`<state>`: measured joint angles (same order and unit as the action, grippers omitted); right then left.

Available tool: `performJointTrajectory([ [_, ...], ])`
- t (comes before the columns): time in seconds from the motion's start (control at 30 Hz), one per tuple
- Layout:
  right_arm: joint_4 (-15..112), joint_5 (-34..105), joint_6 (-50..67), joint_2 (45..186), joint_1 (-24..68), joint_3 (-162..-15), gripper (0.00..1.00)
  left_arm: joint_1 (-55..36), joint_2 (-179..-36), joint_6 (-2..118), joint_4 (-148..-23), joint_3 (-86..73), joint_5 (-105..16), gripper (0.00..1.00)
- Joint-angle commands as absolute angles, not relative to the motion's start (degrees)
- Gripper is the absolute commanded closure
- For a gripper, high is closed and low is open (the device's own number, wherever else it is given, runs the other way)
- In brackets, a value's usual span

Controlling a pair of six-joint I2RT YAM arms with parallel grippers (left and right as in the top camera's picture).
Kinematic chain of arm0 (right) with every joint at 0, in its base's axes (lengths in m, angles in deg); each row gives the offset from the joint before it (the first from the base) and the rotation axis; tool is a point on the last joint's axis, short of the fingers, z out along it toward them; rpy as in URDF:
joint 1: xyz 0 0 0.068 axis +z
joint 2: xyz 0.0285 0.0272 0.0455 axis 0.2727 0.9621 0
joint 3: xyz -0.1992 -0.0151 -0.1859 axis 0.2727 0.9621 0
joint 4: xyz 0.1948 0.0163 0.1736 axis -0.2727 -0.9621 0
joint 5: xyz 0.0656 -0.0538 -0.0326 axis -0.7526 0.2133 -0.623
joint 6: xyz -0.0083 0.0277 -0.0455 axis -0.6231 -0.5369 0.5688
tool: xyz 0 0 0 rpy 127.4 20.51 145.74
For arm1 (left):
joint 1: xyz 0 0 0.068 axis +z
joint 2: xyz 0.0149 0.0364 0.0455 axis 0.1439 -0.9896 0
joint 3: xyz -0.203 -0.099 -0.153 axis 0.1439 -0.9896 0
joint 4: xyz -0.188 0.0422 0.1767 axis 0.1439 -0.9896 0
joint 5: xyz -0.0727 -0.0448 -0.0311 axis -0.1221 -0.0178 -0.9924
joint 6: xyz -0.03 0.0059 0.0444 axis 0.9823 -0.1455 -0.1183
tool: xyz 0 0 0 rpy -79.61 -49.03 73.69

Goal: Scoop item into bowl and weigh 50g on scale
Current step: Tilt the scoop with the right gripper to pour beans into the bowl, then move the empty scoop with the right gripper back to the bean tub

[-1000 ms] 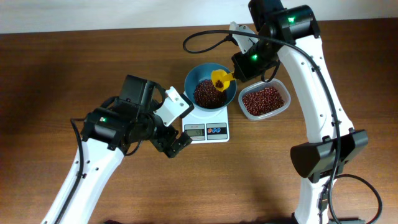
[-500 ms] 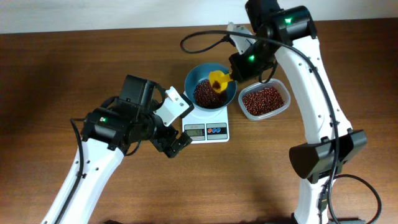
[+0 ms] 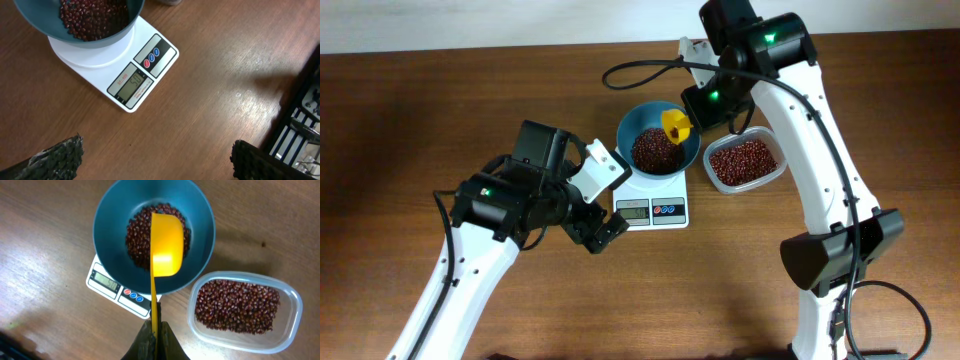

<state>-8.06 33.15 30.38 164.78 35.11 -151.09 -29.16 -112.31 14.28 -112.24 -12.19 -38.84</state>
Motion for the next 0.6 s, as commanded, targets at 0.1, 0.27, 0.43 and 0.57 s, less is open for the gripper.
performJointTrajectory([
  [0.1,-8.17,34.75,31.06,163.73,36.42,-151.09,0.96,-29.27,-112.23,14.83,-112.35,-11.38,-39.59,0.01],
  [0.27,-8.93,26.05,31.8,163.73,34.41,-151.09,0.96,-29.29,-112.23,14.85,-112.35,-11.38,-39.59,0.01],
  [0.43,-10.94,14.9,33.71,163.73,27.35,-151.09,0.96,-29.27,-112.23,14.83,-112.35,-11.38,-39.59,0.01],
  [0.57,-15.38,16.06,35.21,163.73,21.43,-151.09,0.96,-29.27,-112.23,14.83,-112.35,-11.38,-39.59,0.01],
])
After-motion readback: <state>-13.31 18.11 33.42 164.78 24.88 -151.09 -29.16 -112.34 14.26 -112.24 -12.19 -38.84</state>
